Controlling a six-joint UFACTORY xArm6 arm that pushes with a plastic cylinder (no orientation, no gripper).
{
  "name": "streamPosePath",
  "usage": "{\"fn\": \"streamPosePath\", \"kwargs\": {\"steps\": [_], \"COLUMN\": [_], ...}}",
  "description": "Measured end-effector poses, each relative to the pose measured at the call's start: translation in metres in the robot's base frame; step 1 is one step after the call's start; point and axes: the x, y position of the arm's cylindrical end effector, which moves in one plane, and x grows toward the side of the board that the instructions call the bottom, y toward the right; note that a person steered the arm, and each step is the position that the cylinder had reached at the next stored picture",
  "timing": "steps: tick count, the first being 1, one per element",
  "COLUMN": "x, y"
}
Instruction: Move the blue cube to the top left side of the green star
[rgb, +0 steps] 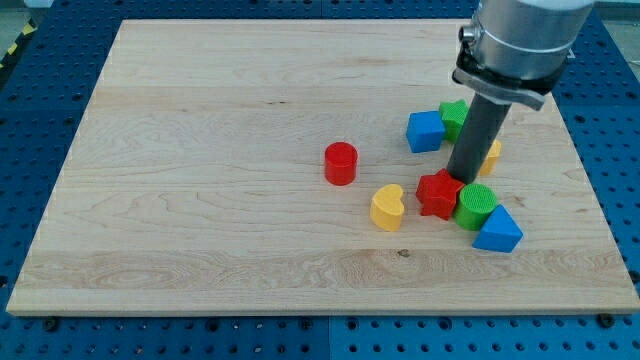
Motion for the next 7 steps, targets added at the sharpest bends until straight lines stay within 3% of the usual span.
{"fn": "streamPosePath", "kwargs": {"steps": [2,5,7], "x": [-0.024,-0.056,-0.082], "y": [0.001,-0.061,-0.070]}}
